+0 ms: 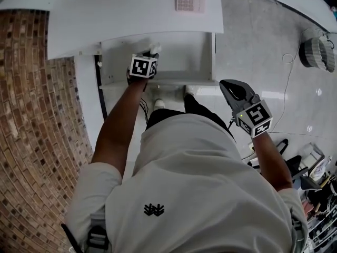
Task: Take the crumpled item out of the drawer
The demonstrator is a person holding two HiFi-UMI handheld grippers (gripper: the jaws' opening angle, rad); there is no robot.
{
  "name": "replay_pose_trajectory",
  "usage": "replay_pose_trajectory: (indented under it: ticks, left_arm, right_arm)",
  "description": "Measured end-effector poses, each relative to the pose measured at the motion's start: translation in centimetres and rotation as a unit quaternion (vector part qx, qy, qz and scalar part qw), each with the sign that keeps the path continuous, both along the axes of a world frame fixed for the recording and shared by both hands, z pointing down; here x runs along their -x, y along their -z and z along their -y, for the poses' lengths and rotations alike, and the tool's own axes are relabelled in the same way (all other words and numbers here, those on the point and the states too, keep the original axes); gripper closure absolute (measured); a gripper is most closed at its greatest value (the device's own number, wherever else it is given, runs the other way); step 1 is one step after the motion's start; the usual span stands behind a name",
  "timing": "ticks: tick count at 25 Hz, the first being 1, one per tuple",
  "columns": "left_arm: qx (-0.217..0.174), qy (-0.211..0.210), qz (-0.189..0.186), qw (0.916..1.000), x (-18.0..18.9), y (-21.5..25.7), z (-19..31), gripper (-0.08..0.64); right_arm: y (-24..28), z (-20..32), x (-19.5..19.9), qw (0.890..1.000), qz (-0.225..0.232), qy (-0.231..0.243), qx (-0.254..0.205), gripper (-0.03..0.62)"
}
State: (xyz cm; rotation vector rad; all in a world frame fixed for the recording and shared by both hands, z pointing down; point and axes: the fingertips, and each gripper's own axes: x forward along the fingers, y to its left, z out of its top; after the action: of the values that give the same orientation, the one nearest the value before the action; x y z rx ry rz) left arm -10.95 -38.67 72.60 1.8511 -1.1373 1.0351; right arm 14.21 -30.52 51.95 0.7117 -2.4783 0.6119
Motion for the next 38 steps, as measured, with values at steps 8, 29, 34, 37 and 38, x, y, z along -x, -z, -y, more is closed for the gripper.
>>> replay_pose_trajectory:
  ticks: [8, 29, 34, 37, 38]
  left_arm:
    - [-0.030, -0.019, -0.021, 0.9991, 1.8, 3.9, -2.4, 0.437]
    - [-0.119, -0.101, -0.095, 0.9833, 7.7, 17.5, -13.1, 0.437]
    - [-0.139, -0.122, -0.107, 0.9769, 9.1, 20.5, -15.9, 0.437]
    - [-0.150, -0.136, -0.110, 0.9731, 10.0, 21.8, -17.6, 0.437]
    - [-0.153, -0.140, -0.112, 0.9718, 10.3, 22.2, -18.2, 0.437]
  right_arm:
    - [1.2, -1.6, 3.9, 1.000, 0.005, 0.021, -0.019, 0.580]
    - [3.3, -11.1, 15.3, 0.998, 0.001, 0.023, -0.051, 0.580]
    - [3.8, -13.9, 17.4, 0.998, -0.003, 0.011, -0.059, 0.579]
    - [4.0, -15.3, 18.5, 0.998, -0.006, 0.003, -0.063, 0.579]
    - [4.1, -15.7, 18.9, 0.998, -0.006, 0.000, -0.065, 0.580]
